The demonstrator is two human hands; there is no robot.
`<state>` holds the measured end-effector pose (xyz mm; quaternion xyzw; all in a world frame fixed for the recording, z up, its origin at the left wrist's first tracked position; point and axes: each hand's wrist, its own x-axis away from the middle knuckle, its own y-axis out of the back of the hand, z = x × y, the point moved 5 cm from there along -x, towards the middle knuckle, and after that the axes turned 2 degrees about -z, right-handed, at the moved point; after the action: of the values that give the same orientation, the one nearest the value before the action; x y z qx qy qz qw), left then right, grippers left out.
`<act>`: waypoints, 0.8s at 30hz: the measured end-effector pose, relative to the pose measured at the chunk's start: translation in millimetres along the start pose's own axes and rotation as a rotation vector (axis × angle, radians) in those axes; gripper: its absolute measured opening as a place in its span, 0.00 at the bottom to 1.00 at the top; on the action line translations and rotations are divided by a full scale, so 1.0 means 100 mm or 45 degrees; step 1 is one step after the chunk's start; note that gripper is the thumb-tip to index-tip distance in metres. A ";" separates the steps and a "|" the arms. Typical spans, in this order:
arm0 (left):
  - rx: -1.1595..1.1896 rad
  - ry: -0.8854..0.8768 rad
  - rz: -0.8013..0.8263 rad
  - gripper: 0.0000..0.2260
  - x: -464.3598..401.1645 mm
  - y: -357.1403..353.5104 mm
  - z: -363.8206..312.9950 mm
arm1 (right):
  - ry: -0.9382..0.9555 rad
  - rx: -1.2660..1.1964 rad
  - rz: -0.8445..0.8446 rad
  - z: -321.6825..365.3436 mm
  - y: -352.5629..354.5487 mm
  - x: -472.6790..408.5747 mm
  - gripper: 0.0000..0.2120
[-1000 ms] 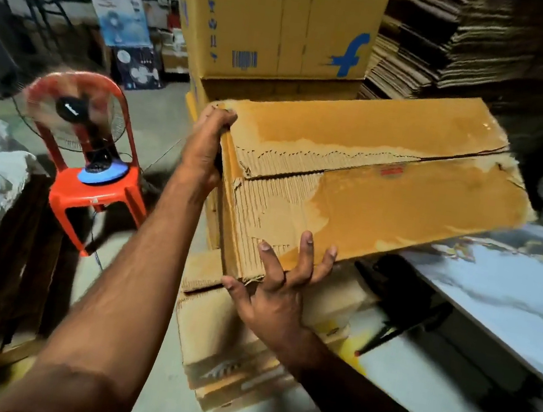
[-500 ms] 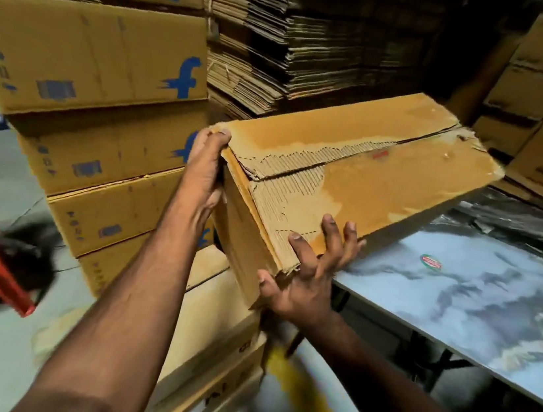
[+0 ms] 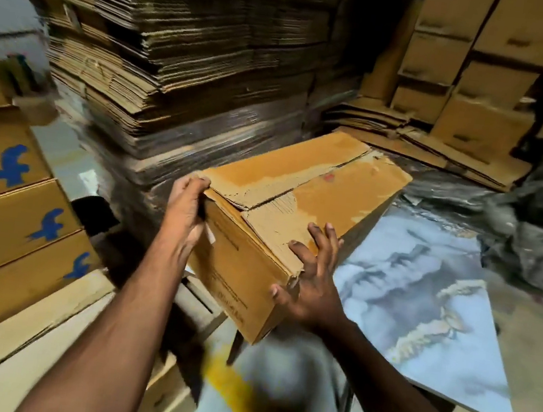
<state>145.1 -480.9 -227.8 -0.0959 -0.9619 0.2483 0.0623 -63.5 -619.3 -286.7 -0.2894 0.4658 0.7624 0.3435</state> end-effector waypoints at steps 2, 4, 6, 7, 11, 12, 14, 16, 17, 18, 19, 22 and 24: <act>0.011 0.069 0.015 0.09 0.02 -0.18 0.24 | -0.029 0.000 0.040 -0.35 0.15 -0.01 0.31; 0.001 0.137 -0.002 0.10 0.03 -0.25 0.48 | -0.058 0.034 0.082 -0.66 0.28 -0.04 0.32; -0.046 0.187 0.016 0.08 0.02 -0.27 0.72 | -0.114 0.068 0.131 -0.89 0.38 -0.07 0.35; -0.094 0.197 0.065 0.08 0.02 -0.29 0.82 | -0.172 0.085 0.155 -0.98 0.42 -0.06 0.37; -0.292 0.279 0.172 0.13 0.00 -0.39 1.08 | -0.510 0.102 0.132 -1.29 0.62 -0.04 0.38; -0.296 0.337 0.206 0.13 -0.01 -0.44 1.13 | -0.577 0.103 0.136 -1.37 0.65 -0.01 0.37; -0.282 0.469 0.318 0.10 -0.06 -0.55 1.22 | -0.655 0.127 0.159 -1.50 0.69 0.05 0.34; -0.290 0.542 0.419 0.11 -0.08 -0.66 1.27 | -0.730 0.139 0.112 -1.59 0.72 0.11 0.31; -0.314 0.548 0.460 0.12 -0.08 -0.70 1.28 | -0.767 0.157 0.070 -1.62 0.74 0.13 0.30; -0.349 0.546 0.514 0.13 -0.06 -0.76 1.29 | -0.801 0.196 0.033 -1.64 0.76 0.14 0.30; -0.416 0.543 0.592 0.13 -0.03 -0.79 1.31 | -0.833 0.251 -0.008 -1.66 0.77 0.15 0.30; -0.725 0.547 0.863 0.14 -0.04 -0.81 1.38 | -1.024 0.375 -0.133 -1.71 0.82 0.18 0.29; -0.916 0.521 0.985 0.14 -0.09 -0.81 1.35 | -1.092 0.416 -0.141 -1.69 0.81 0.18 0.30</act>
<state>119.1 -615.0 -306.1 -0.5029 -0.8490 -0.1140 0.1154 -117.7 -795.3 -326.8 0.0859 0.3795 0.7105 0.5864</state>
